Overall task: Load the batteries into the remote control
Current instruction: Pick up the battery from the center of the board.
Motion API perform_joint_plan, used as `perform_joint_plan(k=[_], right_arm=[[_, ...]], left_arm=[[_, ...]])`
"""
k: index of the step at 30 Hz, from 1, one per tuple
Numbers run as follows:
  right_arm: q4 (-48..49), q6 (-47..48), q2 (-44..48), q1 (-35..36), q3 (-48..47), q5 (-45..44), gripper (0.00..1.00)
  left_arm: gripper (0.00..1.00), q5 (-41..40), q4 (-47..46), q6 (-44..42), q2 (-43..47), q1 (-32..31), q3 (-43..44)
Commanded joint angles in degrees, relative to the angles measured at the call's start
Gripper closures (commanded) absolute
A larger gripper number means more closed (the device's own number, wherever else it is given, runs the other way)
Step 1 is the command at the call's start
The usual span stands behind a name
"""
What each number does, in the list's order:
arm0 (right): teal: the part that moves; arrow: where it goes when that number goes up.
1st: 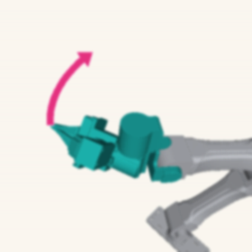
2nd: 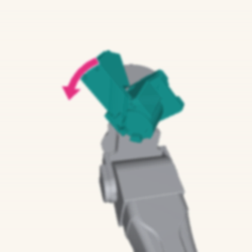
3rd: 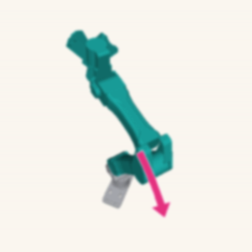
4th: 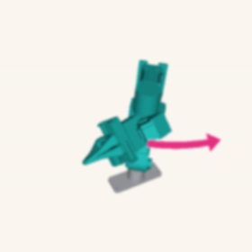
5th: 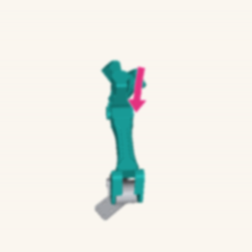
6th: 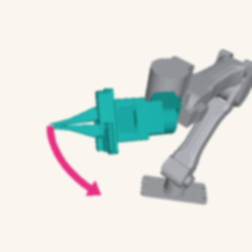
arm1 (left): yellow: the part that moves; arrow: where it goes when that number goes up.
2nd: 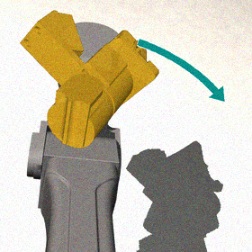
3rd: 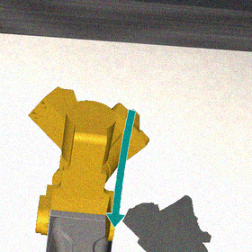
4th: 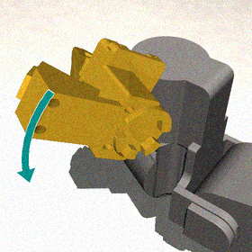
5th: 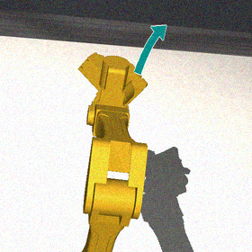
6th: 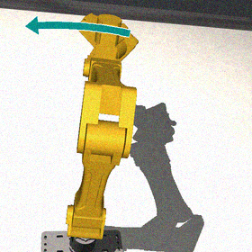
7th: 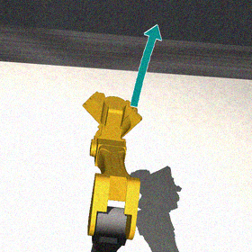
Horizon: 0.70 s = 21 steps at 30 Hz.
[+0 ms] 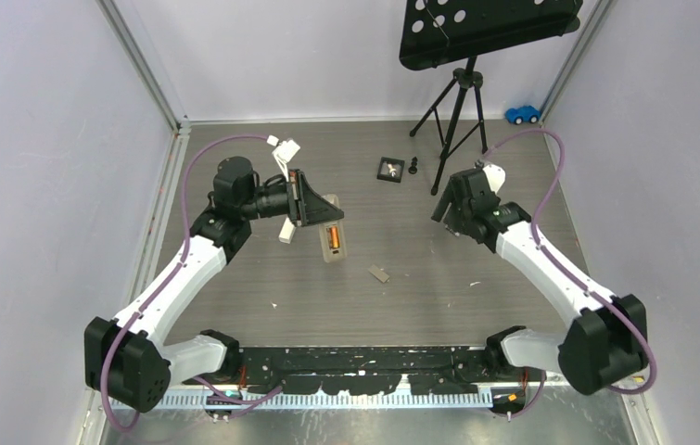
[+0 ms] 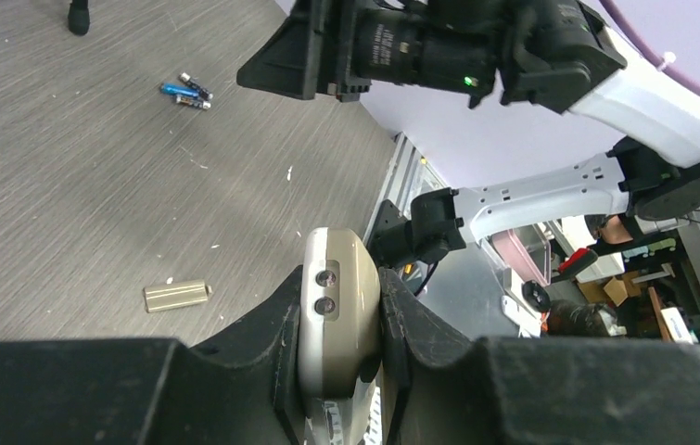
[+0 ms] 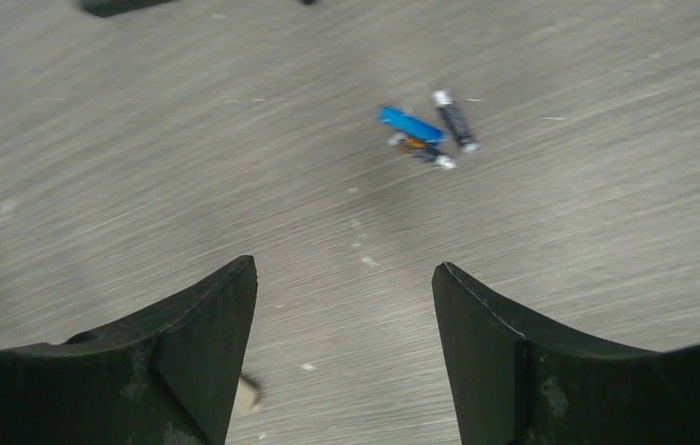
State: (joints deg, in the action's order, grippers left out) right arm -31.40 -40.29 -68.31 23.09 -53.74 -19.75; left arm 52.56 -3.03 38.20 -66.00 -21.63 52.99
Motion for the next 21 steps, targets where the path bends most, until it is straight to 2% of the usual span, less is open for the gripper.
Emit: perform_joint_plan(k=[1,5,13,21], right_arm=[[-0.4,10.7,-3.2,-5.0,-0.4,1.6,0.28],[3.1,13.4,-7.5,-8.3,0.3,3.7,0.33],[4.1,13.3,-20.3,-12.5,-3.7,1.0,0.56],[4.4,13.8,-28.3,-14.1,-8.2,1.1,0.65]], left_arm=[[1.0,0.8,-1.1,-2.2,1.0,0.0,0.1],[1.0,0.6,-0.9,-2.2,0.7,0.0,0.2],[1.0,0.9,-1.3,-1.4,-0.4,0.0,0.3],[1.0,1.5,-0.9,-0.9,-0.4,0.0,0.4]])
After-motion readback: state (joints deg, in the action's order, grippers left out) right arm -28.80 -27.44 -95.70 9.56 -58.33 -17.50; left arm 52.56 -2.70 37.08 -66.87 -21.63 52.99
